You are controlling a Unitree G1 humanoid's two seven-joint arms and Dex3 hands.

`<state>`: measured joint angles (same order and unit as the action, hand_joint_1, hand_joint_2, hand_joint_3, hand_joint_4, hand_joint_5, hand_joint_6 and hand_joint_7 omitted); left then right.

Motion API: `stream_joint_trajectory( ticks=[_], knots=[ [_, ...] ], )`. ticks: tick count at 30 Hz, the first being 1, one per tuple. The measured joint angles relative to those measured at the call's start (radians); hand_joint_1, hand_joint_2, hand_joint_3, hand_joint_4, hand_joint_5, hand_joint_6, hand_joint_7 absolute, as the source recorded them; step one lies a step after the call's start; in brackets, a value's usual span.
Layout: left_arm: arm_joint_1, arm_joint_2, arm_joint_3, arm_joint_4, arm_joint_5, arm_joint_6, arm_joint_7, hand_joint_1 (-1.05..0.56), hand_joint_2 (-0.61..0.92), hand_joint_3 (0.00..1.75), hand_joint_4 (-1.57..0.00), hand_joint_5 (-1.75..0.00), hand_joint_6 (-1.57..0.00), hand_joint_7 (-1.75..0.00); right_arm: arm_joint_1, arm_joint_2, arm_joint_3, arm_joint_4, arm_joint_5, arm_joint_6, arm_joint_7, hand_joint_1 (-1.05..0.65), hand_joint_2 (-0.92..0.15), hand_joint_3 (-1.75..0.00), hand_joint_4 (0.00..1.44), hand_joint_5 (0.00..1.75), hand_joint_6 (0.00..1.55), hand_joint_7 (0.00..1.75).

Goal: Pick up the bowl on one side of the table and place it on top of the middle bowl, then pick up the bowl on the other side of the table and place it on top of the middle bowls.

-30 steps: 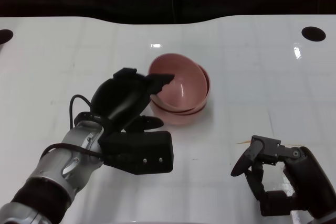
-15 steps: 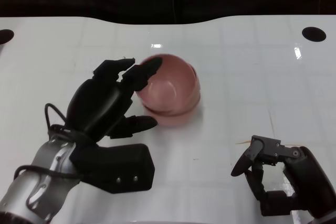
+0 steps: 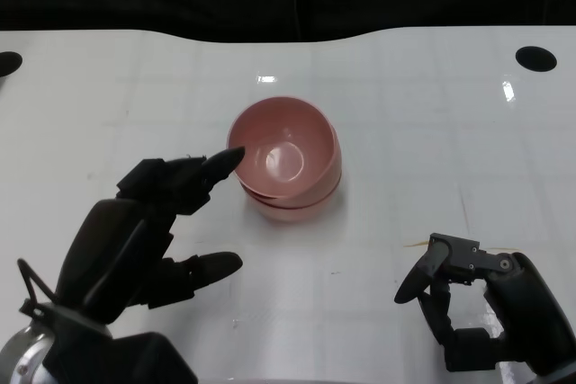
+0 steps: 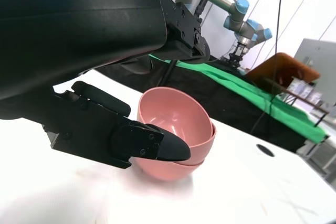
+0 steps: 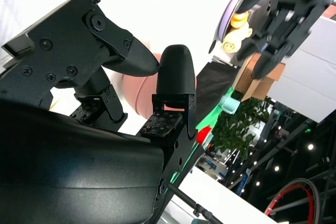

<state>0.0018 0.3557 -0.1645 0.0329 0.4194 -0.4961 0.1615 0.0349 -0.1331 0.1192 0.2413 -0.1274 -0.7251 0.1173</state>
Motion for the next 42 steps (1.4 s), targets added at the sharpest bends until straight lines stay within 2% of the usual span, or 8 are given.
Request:
stream_joint_trajectory(
  ticks=[4,11,12,16,22,27,37,42],
  knots=[
    [0.082,-0.061,0.038,-0.010,-0.153,-0.097,-0.003,-0.29,0.92,0.17,-0.52,-0.94,-0.71,-0.22,0.001,0.000,0.000,0.000,0.000,0.002,0.000,-0.18,-0.42,-1.30,0.88,1.75,0.80,1.35],
    [0.174,-0.162,0.063,-0.009,-0.408,-0.159,-0.089,-0.20,0.92,0.22,-0.65,-1.10,-0.91,-0.53,-0.001,0.000,0.000,0.000,0.001,0.002,0.000,-0.19,-0.42,-1.30,0.87,1.75,0.80,1.35],
    [0.182,-0.172,0.066,-0.009,-0.426,-0.162,-0.099,-0.17,0.88,0.29,-0.70,-1.13,-0.89,-0.64,-0.001,0.000,0.000,0.000,0.001,0.001,0.001,-0.19,-0.42,-1.29,0.87,1.75,0.80,1.35],
    [0.204,-0.228,0.085,-0.006,-0.509,-0.162,-0.137,-0.06,0.65,0.91,-0.80,-1.40,-0.86,-1.01,-0.002,0.000,0.000,0.000,0.008,0.004,0.006,-0.19,-0.42,-1.29,0.87,1.75,0.79,1.35],
    [0.210,-0.280,0.116,0.031,-0.562,-0.160,-0.183,-0.05,0.54,1.18,-0.87,-1.69,-0.83,-1.47,-0.003,0.000,-0.002,0.000,0.039,0.018,0.033,-0.16,-0.43,-1.27,0.85,1.75,0.79,1.34],
    [0.209,-0.306,0.140,0.067,-0.627,-0.138,-0.234,-0.09,0.52,1.17,-0.86,-1.74,-0.80,-1.55,-0.005,-0.001,-0.004,0.002,0.057,0.019,0.054,-0.16,-0.44,-1.26,0.84,1.75,0.79,1.33],
    [0.188,-0.324,0.171,0.111,-0.643,-0.137,-0.317,-0.13,0.58,0.97,-0.87,-1.73,-0.83,-1.49,-0.012,0.007,-0.003,0.029,0.059,0.022,0.062,-0.16,-0.46,-1.21,0.84,1.74,0.80,1.31],
    [0.178,-0.336,0.176,0.135,-0.644,-0.143,-0.350,-0.13,0.55,1.05,-0.88,-1.74,-0.84,-1.50,-0.038,0.012,-0.007,0.069,0.056,-0.002,0.057,-0.17,-0.45,-1.22,0.85,1.74,0.81,1.31]
  ],
)
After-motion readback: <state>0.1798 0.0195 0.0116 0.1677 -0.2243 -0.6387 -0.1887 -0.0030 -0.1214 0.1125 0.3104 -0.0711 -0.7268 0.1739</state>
